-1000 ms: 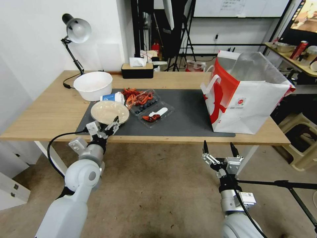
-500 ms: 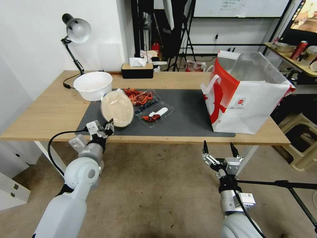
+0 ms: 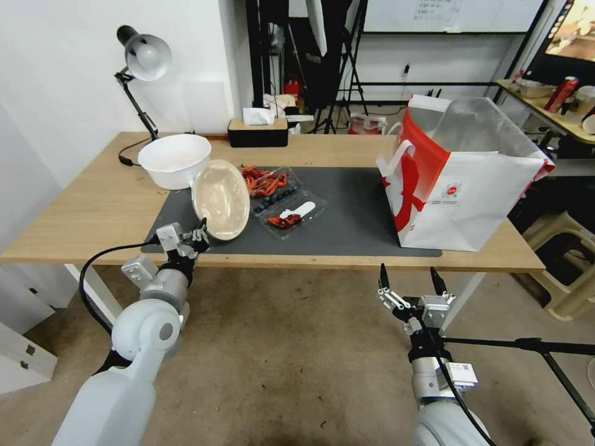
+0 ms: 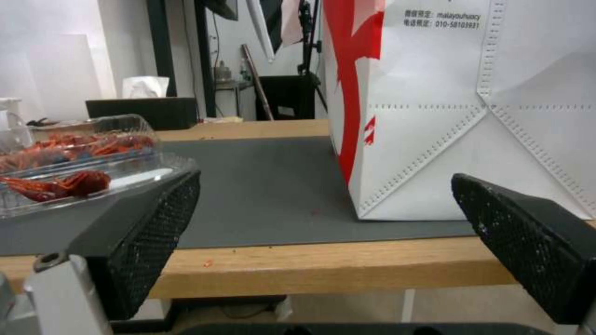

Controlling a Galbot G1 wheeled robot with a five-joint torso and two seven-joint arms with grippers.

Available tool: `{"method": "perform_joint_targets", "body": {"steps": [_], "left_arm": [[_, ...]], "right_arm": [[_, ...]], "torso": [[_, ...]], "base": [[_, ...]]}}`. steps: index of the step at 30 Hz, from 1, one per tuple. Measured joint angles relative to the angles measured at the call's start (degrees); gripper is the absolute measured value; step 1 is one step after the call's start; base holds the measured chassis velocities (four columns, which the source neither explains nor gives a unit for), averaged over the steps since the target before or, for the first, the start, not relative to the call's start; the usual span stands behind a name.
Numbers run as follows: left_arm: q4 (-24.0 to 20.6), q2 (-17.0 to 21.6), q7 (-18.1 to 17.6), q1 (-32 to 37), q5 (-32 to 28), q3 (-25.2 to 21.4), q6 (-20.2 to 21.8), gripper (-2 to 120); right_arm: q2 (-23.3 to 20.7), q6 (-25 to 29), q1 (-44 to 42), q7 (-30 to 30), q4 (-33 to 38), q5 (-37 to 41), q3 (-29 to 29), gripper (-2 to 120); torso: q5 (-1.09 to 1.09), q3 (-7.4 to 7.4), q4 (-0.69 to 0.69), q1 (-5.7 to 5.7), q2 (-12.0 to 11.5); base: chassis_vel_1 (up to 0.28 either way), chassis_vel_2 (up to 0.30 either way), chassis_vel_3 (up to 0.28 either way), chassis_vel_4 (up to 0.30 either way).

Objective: Pick up the trash from the table and place it into the takeout bag.

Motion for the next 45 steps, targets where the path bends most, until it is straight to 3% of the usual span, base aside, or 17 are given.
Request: {"method": "perform_joint_targets", "body": {"steps": [3, 7, 8, 12, 23, 25, 26, 29, 30, 36, 39, 42, 45], "left_arm": [[1.2, 1.5, 7.3, -1.3, 2.2, 0.8, -5.7, 0], [2.5, 2.9, 10.6, -3.2, 2.9, 2.1, -9.4, 0], [3.8, 4.7, 12.8, -5.6, 3.5, 3.6, -12.0, 0], [6.0, 7.5, 14.4, -9.9, 4.1, 6.6, -14.4, 0], [9.9, 12.6, 14.1, -21.9, 1.9, 16.6, -14.9, 0], [10.9, 13.3, 13.7, -25.1, 1.0, 19.8, -14.6, 0], [11.8, 13.9, 13.0, -29.2, -0.4, 23.9, -14.2, 0], [12.3, 14.2, 12.6, -31.9, -1.4, 26.2, -13.8, 0], [13.3, 14.2, 12.0, -36.1, -2.9, 30.0, -13.3, 0], [16.2, 12.6, 11.3, -45.4, -4.6, 36.6, -12.8, 0], [19.0, 9.8, 10.7, -53.4, -5.9, 41.7, -12.4, 0], [19.8, 8.9, 10.6, -55.4, -6.2, 43.2, -12.4, 0], [22.4, 5.5, 10.2, -60.9, -6.9, 48.7, -12.4, 0]], "right_arm": [[0.3, 0.3, 0.0, 0.0, 0.0, 0.0, 0.0, 100], [0.5, 0.6, 0.0, -0.1, -0.2, -0.1, 0.1, 100], [0.8, 1.1, 0.0, -0.1, -0.5, -0.2, 0.3, 100], [1.2, 1.7, -0.1, -0.3, -1.0, -0.3, 0.7, 100], [2.1, 2.3, 0.7, -0.6, -2.0, -1.2, 1.4, 100], [2.3, 2.3, 1.0, -0.6, -2.2, -1.4, 1.3, 100], [2.7, 2.3, 1.2, -0.6, -2.4, -1.6, 1.3, 100], [2.8, 2.3, 1.3, -0.7, -2.5, -1.7, 1.3, 100], [3.0, 2.4, 1.3, -0.7, -2.6, -1.7, 1.3, 100], [3.4, 2.6, 1.3, -0.7, -2.8, -1.8, 1.9, 100], [3.6, 2.7, 1.2, -0.7, -2.8, -1.8, 2.4, 100], [3.7, 2.7, 1.1, -0.7, -2.9, -1.8, 2.5, 100], [4.0, 2.9, 1.1, -0.7, -2.9, -1.8, 2.7, 100]], "torso": [[0.00, 0.00, 0.00, 0.00, 0.0], [-0.01, 0.00, 0.00, 0.00, 0.0], [-0.01, 0.00, 0.00, 0.00, 0.0], [0.00, 0.00, -0.01, 0.00, 0.0], [0.00, 0.00, 0.00, 0.00, 0.0], [0.00, 0.01, 0.00, 0.00, 0.0], [-0.01, 0.00, 0.00, 0.00, 0.0], [0.01, 0.01, -0.01, 0.00, 0.0], [-0.01, 0.01, 0.00, 0.00, 0.0], [-0.02, 0.00, 0.00, -0.01, 0.0], [0.01, 0.00, 0.00, -0.01, 0.0], [-0.02, 0.01, -0.01, 0.00, 0.0], [-0.01, 0.01, 0.00, 0.00, 0.0]], "base": [[0.000, 0.000, 0.000, 0.000], [0.000, 0.000, 0.000, 0.000], [0.000, 0.000, 0.000, 0.000], [0.000, 0.000, 0.000, 0.000], [0.000, 0.000, 0.000, 0.000], [0.000, 0.000, 0.000, 0.000], [0.000, 0.000, 0.000, 0.000], [0.000, 0.000, 0.000, 0.000], [0.000, 0.000, 0.000, 0.000], [0.000, 0.000, 0.000, 0.000], [0.000, 0.000, 0.000, 0.000], [0.000, 0.000, 0.000, 0.000], [0.000, 0.000, 0.000, 0.000]]}}
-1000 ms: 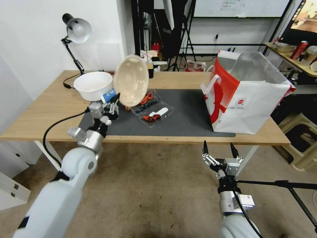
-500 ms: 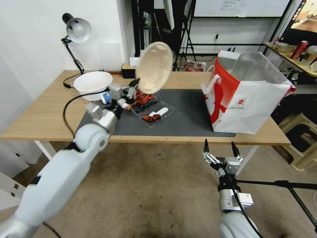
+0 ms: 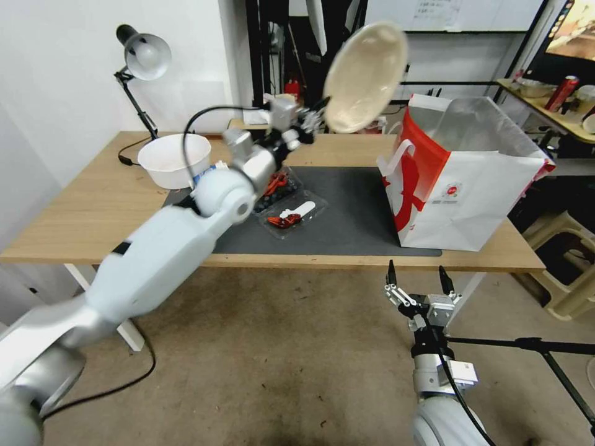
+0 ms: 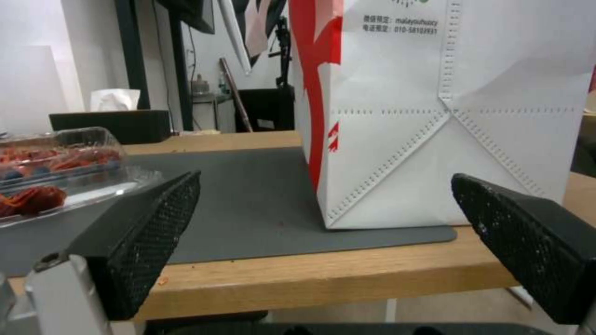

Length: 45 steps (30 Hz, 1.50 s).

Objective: Pick up the trash from the table and place it into the takeout bag.

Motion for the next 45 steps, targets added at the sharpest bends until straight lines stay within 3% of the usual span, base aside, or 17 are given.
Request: {"method": "perform_joint_targets", "body": {"steps": [1, 3, 6, 15, 35, 45], "left_arm": [[0.0, 0.0, 0.0, 0.0, 0.0, 0.0, 0.0, 0], [3.7, -5.3, -0.3, -5.8, -0.7, 4.8, 0.0, 0], [5.6, -7.4, -0.3, -8.3, -1.0, 6.5, -0.1, 0], [9.7, -11.2, -0.4, -12.1, -1.6, 9.9, -0.4, 0], [15.1, -17.6, -1.3, -13.6, -1.2, 14.3, -1.1, 0], [15.2, -18.4, -3.0, -13.3, -0.9, 14.6, -0.9, 31]], "right_arm": [[0.0, 0.0, 0.0, 0.0, 0.0, 0.0, 0.0, 100], [0.5, 0.1, 0.0, 0.1, 0.0, 0.0, 0.3, 100], [0.6, 0.1, 0.0, 0.1, 0.0, 0.0, 0.5, 100], [0.9, 0.4, 0.1, 0.2, -0.3, 0.0, 0.6, 100], [1.5, 1.0, 0.3, 0.3, -1.3, -0.2, 0.5, 100], [1.3, 1.0, 0.3, 0.4, -1.3, -0.2, 0.8, 100]], "torso": [[0.00, 0.00, 0.00, 0.00, 0.0], [0.01, 0.00, -0.01, 0.00, 0.0], [0.01, 0.00, -0.01, 0.00, 0.0], [0.01, 0.00, 0.00, 0.00, 0.0], [0.01, -0.01, -0.01, 0.00, 0.0], [0.00, -0.01, 0.00, 0.00, 0.0]], "base": [[0.000, 0.000, 0.000, 0.000], [0.000, 0.000, 0.000, 0.000], [0.000, 0.000, 0.000, 0.000], [0.000, 0.000, 0.000, 0.000], [0.000, 0.000, 0.000, 0.000], [0.000, 0.000, 0.000, 0.000]]}}
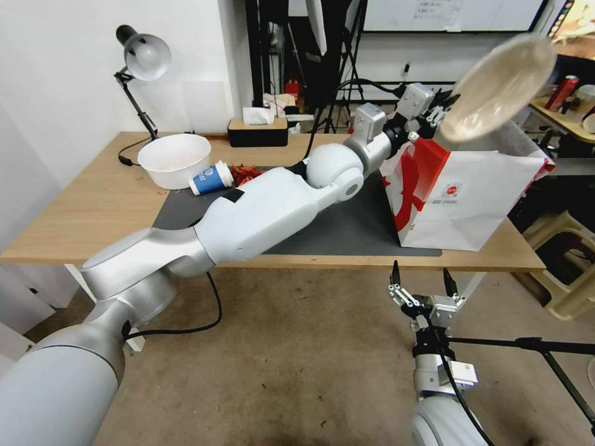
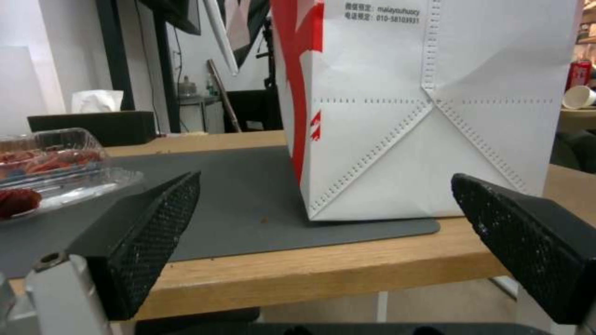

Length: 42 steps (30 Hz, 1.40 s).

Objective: Pick up the trash from the table and place it into the takeout bag.

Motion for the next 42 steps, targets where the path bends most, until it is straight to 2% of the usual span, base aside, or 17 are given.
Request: {"method": "perform_joint_targets", "body": {"steps": [3, 4, 6, 8, 9, 10, 11, 12, 15, 18, 23, 27, 28, 31, 36, 39, 42], "left_arm": [[-1.3, 0.7, -1.0, 0.4, -0.5, -0.7, 0.1, 45], [-1.3, 0.7, -1.0, 0.4, -0.5, -0.7, 0.1, 45], [-3.2, 2.2, -1.8, 1.1, -1.3, -2.0, 0.5, 57], [-3.7, 2.7, -2.0, 1.3, -1.5, -2.4, 0.6, 59], [-4.7, 4.2, -2.2, 1.9, -1.8, -3.1, 0.8, 67], [-5.2, 5.1, -2.3, 2.2, -2.0, -3.5, 0.9, 69], [-6.0, 6.6, -2.3, 2.9, -2.1, -4.3, 1.0, 75], [-6.0, 6.6, -2.3, 2.9, -2.1, -4.3, 1.0, 75], [-8.2, 10.2, -2.6, 5.6, -2.2, -6.7, 1.2, 91], [-9.3, 12.1, -2.7, 7.6, -2.1, -8.3, 1.2, 97], [-11.8, 16.3, -2.8, 12.1, -1.4, -11.6, 1.3, 100], [-16.0, 22.6, -2.9, 20.1, -0.7, -18.9, 2.0, 100], [-16.0, 22.6, -2.9, 20.1, -0.7, -18.9, 2.0, 100], [-18.9, 26.1, -2.6, 26.2, 0.1, -23.2, 2.2, 100], [-21.9, 27.9, -2.5, 31.8, 0.9, -27.0, 2.5, 100], [-24.2, 29.6, -2.2, 36.8, 2.2, -30.9, 2.6, 100], [-25.0, 30.2, -2.1, 38.1, 2.5, -31.9, 2.6, 100]], "right_arm": [[0.0, 0.0, 0.0, 0.0, 0.2, 0.0, 0.1, 100], [0.0, 0.0, 0.0, 0.0, 0.2, 0.0, 0.1, 100], [-0.1, -0.1, 0.0, 0.1, 0.5, 0.0, 0.2, 100], [-0.1, -0.1, 0.0, 0.1, 0.5, 0.0, 0.3, 100], [-0.1, -0.2, 0.0, 0.1, 0.6, 0.0, 0.3, 100], [-0.2, -0.3, 0.0, 0.1, 0.6, 0.0, 0.3, 100], [-0.2, -0.4, 0.0, 0.1, 0.8, 0.0, 0.3, 100], [-0.2, -0.4, 0.0, 0.1, 0.8, 0.0, 0.3, 100], [-0.2, -0.7, 0.0, 0.2, 1.0, 0.0, 0.3, 100], [-0.3, -0.8, -0.1, 0.2, 1.1, 0.0, 0.2, 100], [-0.4, -0.9, -0.1, 0.2, 1.1, 0.0, 0.1, 100], [-0.4, -1.0, -0.2, 0.2, 1.1, -0.1, -0.1, 100], [-0.4, -1.0, -0.2, 0.2, 1.1, -0.1, -0.1, 100], [-0.5, -1.0, -0.2, 0.2, 1.0, -0.2, -0.3, 100], [-0.5, -1.0, -0.4, 0.2, 1.0, -0.2, -0.4, 100], [-0.5, -1.0, -0.7, 0.2, 1.0, -0.3, -0.5, 100], [-0.4, -1.0, -0.8, 0.2, 1.0, -0.3, -0.5, 100]], "torso": [[0.00, 0.00, -0.01, 0.00, 0.0], [0.00, 0.00, -0.01, 0.00, 0.0], [-0.01, -0.01, 0.00, 0.00, 0.0], [0.00, 0.00, 0.00, 0.00, 0.0], [-0.02, 0.00, 0.00, 0.00, 0.0], [-0.02, 0.00, 0.00, 0.00, 0.0], [-0.01, 0.00, 0.00, 0.00, 0.0], [-0.01, 0.00, 0.00, 0.00, 0.0], [-0.02, 0.00, 0.01, 0.00, 0.0], [-0.02, 0.00, 0.00, -0.01, 0.0], [-0.03, 0.00, -0.01, 0.00, 0.0], [-0.01, -0.01, 0.01, 0.00, 0.0], [-0.01, -0.01, 0.01, 0.00, 0.0], [-0.02, 0.00, 0.01, 0.00, 0.0], [-0.02, 0.00, 0.00, -0.01, 0.0], [-0.01, 0.00, 0.00, 0.00, 0.0], [-0.03, 0.01, 0.00, 0.00, 0.0]], "base": [[0.000, 0.000, 0.000, 0.000], [0.000, 0.000, 0.000, 0.000], [0.000, 0.000, 0.000, 0.000], [0.000, 0.000, 0.000, 0.000], [0.000, 0.000, 0.000, 0.000], [0.000, 0.000, 0.000, 0.000], [0.000, 0.000, 0.000, 0.000], [0.000, 0.000, 0.000, 0.000], [0.000, 0.000, 0.000, 0.000], [0.000, 0.000, 0.000, 0.000], [0.000, 0.000, 0.000, 0.000], [0.000, 0.000, 0.000, 0.000], [0.000, 0.000, 0.000, 0.000], [0.000, 0.000, 0.000, 0.000], [0.000, 0.000, 0.000, 0.000], [0.000, 0.000, 0.000, 0.000], [0.000, 0.000, 0.000, 0.000]]}}
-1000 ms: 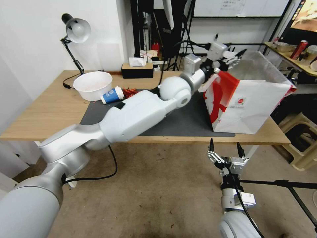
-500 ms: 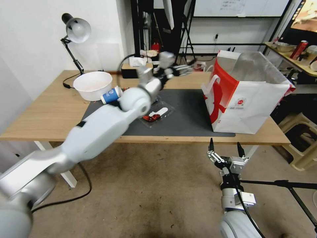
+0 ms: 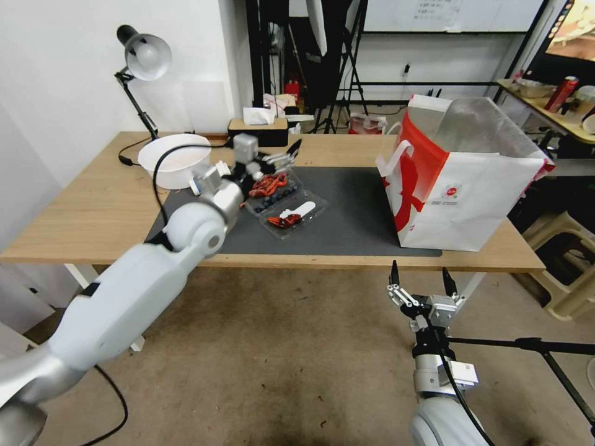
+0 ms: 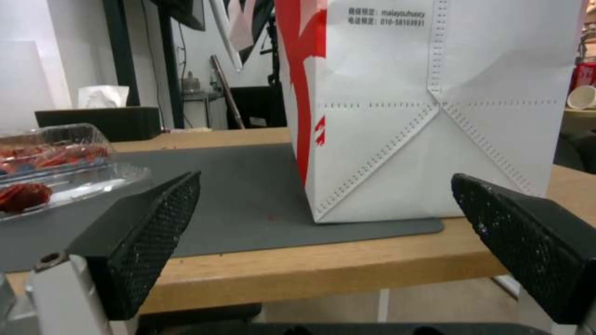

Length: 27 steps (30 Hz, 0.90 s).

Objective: Pick up the trash from the table and place it into the takeout bag.

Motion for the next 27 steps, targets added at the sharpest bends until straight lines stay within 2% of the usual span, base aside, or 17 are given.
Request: {"method": "perform_joint_targets", "body": {"steps": [4, 10, 16, 19, 27], "left_arm": [[-5.1, 1.7, -0.5, 8.8, 3.5, -6.7, 0.9, 100], [-7.8, 1.7, -2.6, 16.6, 7.6, -12.1, 1.0, 100], [-9.5, 1.1, -3.6, 23.5, 10.5, -16.9, 0.7, 100], [-10.0, 0.1, -3.5, 29.7, 13.1, -20.4, -0.5, 100], [-10.3, -1.9, -3.4, 37.0, 15.3, -24.4, -3.0, 100]], "right_arm": [[0.2, 0.1, -0.1, 0.0, -0.3, 0.0, -0.1, 100], [0.1, 0.1, 0.1, 0.0, -0.3, 0.0, -0.3, 100], [0.1, 0.1, 0.3, 0.0, -0.6, 0.0, -0.3, 100], [0.0, 0.2, 0.3, 0.0, -0.8, 0.0, -0.5, 100], [0.3, 0.4, 0.0, -0.1, -0.9, -0.2, -0.6, 100]], "torso": [[0.02, -0.01, -0.01, 0.00, 0.0], [0.04, -0.01, 0.00, -0.01, 0.0], [0.04, -0.01, 0.00, 0.00, 0.0], [0.02, -0.01, 0.01, -0.01, 0.0], [0.03, -0.01, 0.00, -0.01, 0.0]], "base": [[0.000, 0.000, 0.000, 0.000], [0.000, 0.000, 0.000, 0.000], [0.000, 0.000, 0.000, 0.000], [0.000, 0.000, 0.000, 0.000], [0.000, 0.000, 0.000, 0.000]]}}
